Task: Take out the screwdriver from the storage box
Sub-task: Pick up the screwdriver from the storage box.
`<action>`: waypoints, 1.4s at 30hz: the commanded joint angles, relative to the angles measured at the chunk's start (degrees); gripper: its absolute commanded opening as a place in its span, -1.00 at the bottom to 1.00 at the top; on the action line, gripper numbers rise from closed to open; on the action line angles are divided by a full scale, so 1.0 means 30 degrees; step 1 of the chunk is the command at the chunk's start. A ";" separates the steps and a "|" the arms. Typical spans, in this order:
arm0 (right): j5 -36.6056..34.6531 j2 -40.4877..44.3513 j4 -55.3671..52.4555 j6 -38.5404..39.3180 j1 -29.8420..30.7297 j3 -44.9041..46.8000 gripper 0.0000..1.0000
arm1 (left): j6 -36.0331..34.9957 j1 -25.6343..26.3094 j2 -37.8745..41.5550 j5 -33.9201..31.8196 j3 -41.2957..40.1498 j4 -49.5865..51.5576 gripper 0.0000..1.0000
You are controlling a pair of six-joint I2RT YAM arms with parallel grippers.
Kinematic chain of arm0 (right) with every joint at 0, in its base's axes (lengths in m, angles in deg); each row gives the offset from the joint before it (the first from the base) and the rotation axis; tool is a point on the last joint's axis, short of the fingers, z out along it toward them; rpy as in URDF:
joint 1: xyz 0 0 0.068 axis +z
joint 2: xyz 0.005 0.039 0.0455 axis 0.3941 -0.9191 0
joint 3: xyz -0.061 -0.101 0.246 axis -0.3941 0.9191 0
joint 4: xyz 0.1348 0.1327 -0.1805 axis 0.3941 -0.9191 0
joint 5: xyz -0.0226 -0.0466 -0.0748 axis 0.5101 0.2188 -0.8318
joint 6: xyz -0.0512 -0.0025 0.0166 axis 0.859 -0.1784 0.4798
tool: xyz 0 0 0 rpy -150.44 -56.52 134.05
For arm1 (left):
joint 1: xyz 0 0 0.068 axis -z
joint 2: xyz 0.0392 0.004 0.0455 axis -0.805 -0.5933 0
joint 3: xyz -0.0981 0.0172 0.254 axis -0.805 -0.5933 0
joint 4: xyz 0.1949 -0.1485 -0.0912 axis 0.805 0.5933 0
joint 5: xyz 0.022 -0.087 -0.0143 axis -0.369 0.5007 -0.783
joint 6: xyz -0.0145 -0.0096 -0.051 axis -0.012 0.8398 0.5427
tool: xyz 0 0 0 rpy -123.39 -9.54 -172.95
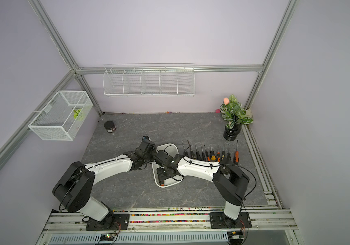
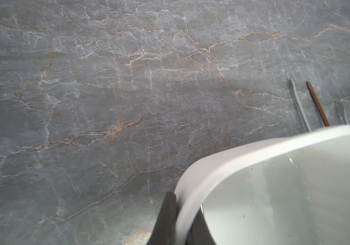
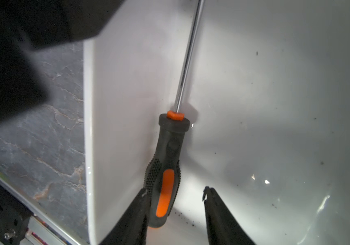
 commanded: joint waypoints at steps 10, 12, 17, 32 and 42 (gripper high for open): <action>0.0390 -0.2180 -0.1295 0.0403 -0.0191 -0.1966 -0.07 | 0.0050 -0.0261 0.0059 0.0193 -0.0018 -0.0790 -1.00; 0.0515 -0.2463 -0.1385 0.0359 -0.0210 -0.2131 -0.07 | 0.0050 -0.0352 0.0084 0.0331 -0.0155 -0.0966 -1.00; 0.0905 -0.2970 -0.1668 0.0341 -0.0225 -0.2506 -0.07 | -0.0007 -0.0542 0.0132 0.0546 -0.0368 -0.1232 -1.00; 0.1084 -0.2272 -0.3583 0.0746 0.0411 -0.1419 -0.06 | 0.0079 -0.0634 0.0299 0.0674 -0.0604 -0.1630 -1.00; 0.0465 -0.3459 -0.5085 0.1472 0.1230 -0.2852 -0.09 | 0.0184 -0.0646 0.0391 0.0644 -0.0661 -0.1675 -1.00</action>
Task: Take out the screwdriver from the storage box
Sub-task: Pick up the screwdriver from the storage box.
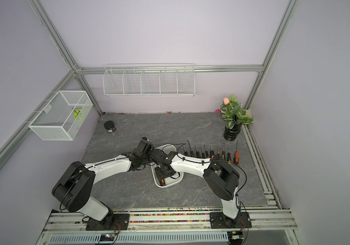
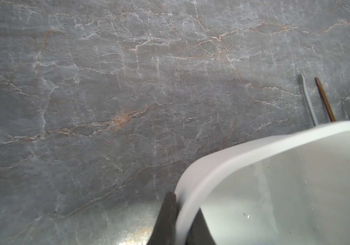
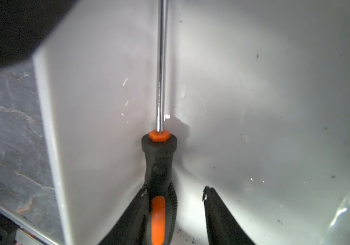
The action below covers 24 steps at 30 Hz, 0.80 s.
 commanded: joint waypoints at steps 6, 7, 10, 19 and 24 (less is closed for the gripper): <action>0.0229 -0.0757 -0.2583 0.1636 0.0743 0.0220 -0.09 | -0.0163 0.0017 0.0488 -0.0507 -0.0119 -0.1353 -1.00; 0.0158 -0.0582 -0.2559 0.1655 0.0583 0.0454 -0.09 | -0.0161 0.0017 0.0485 -0.0480 -0.0118 -0.1355 -1.00; 0.0440 0.0396 -0.1850 0.1625 0.0165 0.1345 -0.09 | -0.0180 -0.0008 0.0474 -0.0481 -0.0150 -0.1397 -1.00; 0.2427 -0.1076 -0.1524 0.1592 0.1001 -0.0045 -0.09 | -0.0158 -0.0002 0.0496 -0.0466 -0.0137 -0.1361 -1.00; 0.3013 -0.1484 -0.1096 0.1251 0.1105 -0.0262 -0.08 | -0.0183 -0.0026 0.0526 -0.0482 -0.0179 -0.1358 -1.00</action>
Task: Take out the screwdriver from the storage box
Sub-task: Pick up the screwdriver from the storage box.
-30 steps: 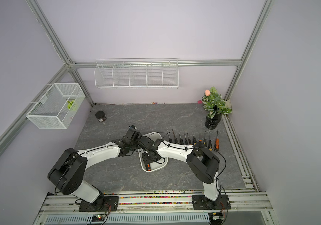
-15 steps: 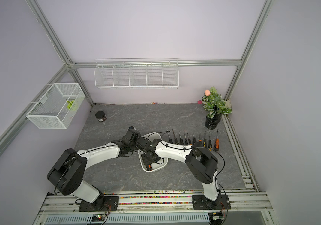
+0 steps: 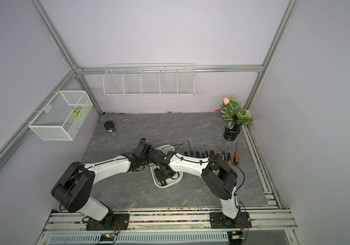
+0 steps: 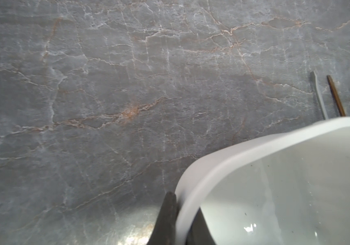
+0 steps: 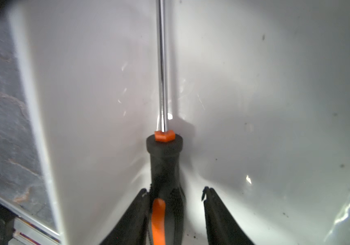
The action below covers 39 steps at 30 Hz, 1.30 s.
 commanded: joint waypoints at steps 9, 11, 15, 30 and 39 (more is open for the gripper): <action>0.2126 -0.1288 -0.0189 0.0703 0.0906 -0.0160 -0.09 | -0.0438 0.0127 0.0518 -0.0459 0.0168 -0.1359 -1.00; 0.0899 -0.1224 -0.1215 0.1260 0.0861 -0.0442 -0.09 | -0.0438 0.0131 0.0525 -0.0430 0.0173 -0.1345 -1.00; -0.0096 -0.0626 -0.1859 0.2000 0.0141 0.0123 -0.24 | -0.0438 0.0104 0.0552 -0.0415 0.0133 -0.1332 -1.00; 0.0597 0.2596 0.0968 0.2712 -0.0673 0.2812 -1.00 | -0.0392 0.0081 0.0423 -0.0510 0.0130 -0.1156 -1.00; 0.1387 0.6011 0.4017 0.2655 -0.0691 0.5350 -1.00 | -0.0408 0.0047 0.0301 -0.0417 0.0223 -0.1006 -1.00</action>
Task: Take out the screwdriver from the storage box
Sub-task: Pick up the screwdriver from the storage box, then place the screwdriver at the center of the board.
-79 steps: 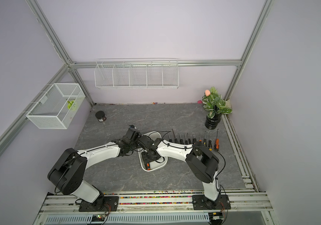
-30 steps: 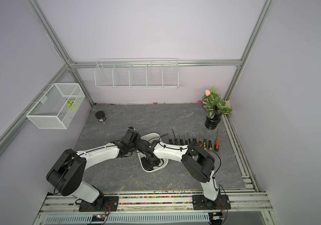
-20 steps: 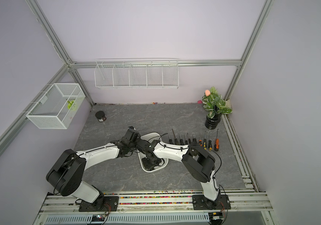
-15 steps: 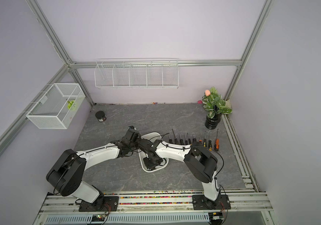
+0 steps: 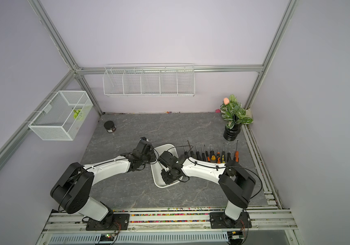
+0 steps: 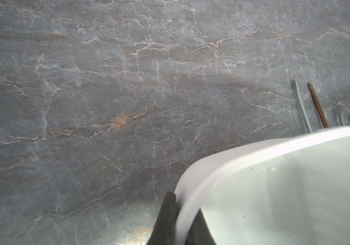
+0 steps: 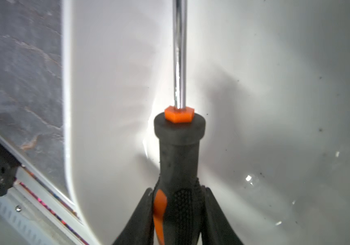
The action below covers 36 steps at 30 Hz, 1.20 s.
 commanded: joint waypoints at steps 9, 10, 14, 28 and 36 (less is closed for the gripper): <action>-0.0045 0.2556 -0.0119 -0.0579 -0.0455 0.0594 -1.00 | -0.0285 -0.0023 0.0000 -0.0407 0.0336 -0.0306 -1.00; -0.0301 0.2783 -0.0556 -0.0691 -0.0666 0.0687 -1.00 | -0.0314 -0.0028 -0.0010 -0.0408 0.0378 -0.0310 -1.00; -0.0630 0.3708 -0.1298 -0.0856 -0.1835 0.1451 -1.00 | -0.0354 -0.0020 -0.0094 -0.0422 0.0401 -0.0301 -1.00; -0.1144 0.7899 -0.4067 0.0684 -0.6729 0.1265 -1.00 | -0.0503 0.0078 -0.0299 -0.0420 0.0651 -0.0220 -1.00; -0.1535 0.8433 -0.6727 0.4127 -1.1866 0.1074 -1.00 | -0.0761 0.0244 -0.0342 -0.0683 0.0757 -0.0182 -1.00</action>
